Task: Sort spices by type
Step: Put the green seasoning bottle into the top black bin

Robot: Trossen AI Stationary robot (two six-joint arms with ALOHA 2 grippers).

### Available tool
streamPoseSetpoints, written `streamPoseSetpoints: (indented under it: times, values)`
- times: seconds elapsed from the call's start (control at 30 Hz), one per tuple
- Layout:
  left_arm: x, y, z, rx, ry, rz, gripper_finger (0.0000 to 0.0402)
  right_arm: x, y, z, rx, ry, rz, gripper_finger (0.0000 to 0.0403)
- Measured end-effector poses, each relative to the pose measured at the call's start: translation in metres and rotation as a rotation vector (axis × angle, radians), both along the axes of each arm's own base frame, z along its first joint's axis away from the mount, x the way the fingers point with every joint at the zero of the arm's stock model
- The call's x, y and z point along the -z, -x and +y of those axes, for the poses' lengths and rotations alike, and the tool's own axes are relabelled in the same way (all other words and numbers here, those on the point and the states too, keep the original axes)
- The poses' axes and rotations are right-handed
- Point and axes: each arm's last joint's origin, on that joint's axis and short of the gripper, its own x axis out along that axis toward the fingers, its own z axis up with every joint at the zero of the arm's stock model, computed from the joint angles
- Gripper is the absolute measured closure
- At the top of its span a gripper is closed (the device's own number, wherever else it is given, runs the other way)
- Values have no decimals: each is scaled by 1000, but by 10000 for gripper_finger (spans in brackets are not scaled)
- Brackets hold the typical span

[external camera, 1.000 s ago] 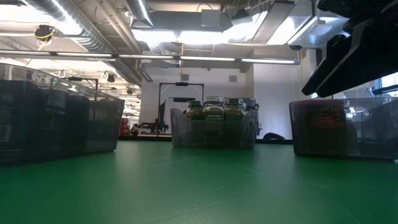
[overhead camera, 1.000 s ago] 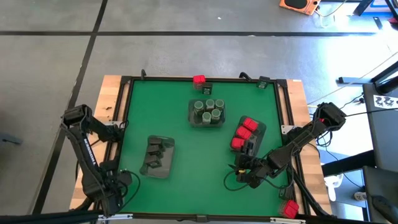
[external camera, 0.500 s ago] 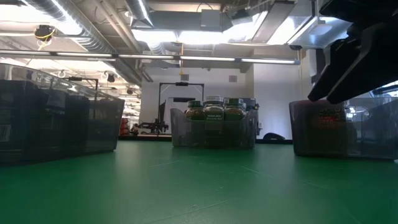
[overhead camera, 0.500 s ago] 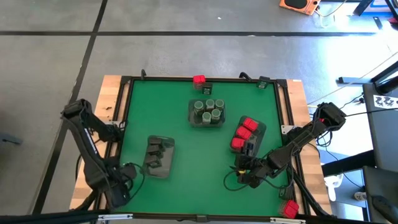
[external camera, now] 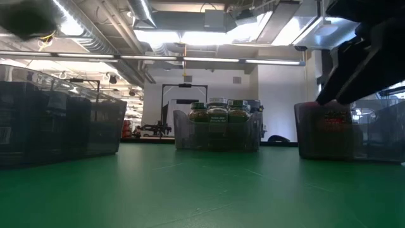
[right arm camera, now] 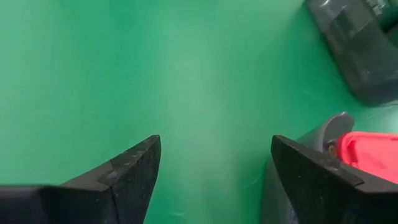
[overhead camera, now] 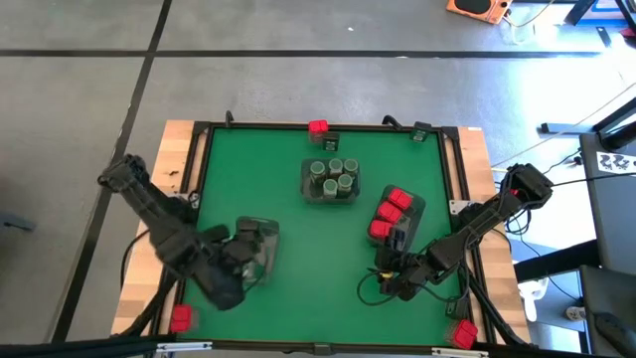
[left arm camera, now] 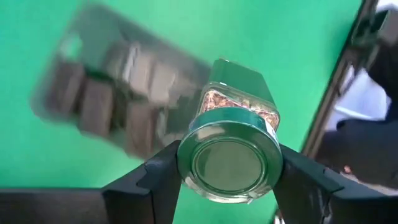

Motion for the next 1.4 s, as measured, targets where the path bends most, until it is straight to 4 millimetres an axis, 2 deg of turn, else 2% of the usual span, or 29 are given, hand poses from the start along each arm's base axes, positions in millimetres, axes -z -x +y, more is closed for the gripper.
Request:
streamPoseSetpoints:
  times: [0.27, 0.43, 0.67, 0.87, 1.13, 1.4]
  values:
    - [-7, -39, 52, 5, -96, -41, 197, -1, 0, 0, -9, 33, -7, 98]
    - [-9, -61, 87, 3, -137, -92, 196, -21, -10, 7, -90, 82, -35, 98]
    - [-11, -79, 134, -24, -245, -125, 196, -35, -12, 4, -173, 287, 28, 98]
    - [-8, -93, 171, -28, -308, -120, 196, -34, -15, -8, -141, 314, 71, 98]
    - [22, -119, 211, 39, -381, 1, 196, -31, -19, -26, -69, 301, 141, 98]
    - [58, -145, 229, 148, -368, 77, 196, -30, -23, -38, -30, 297, 180, 98]
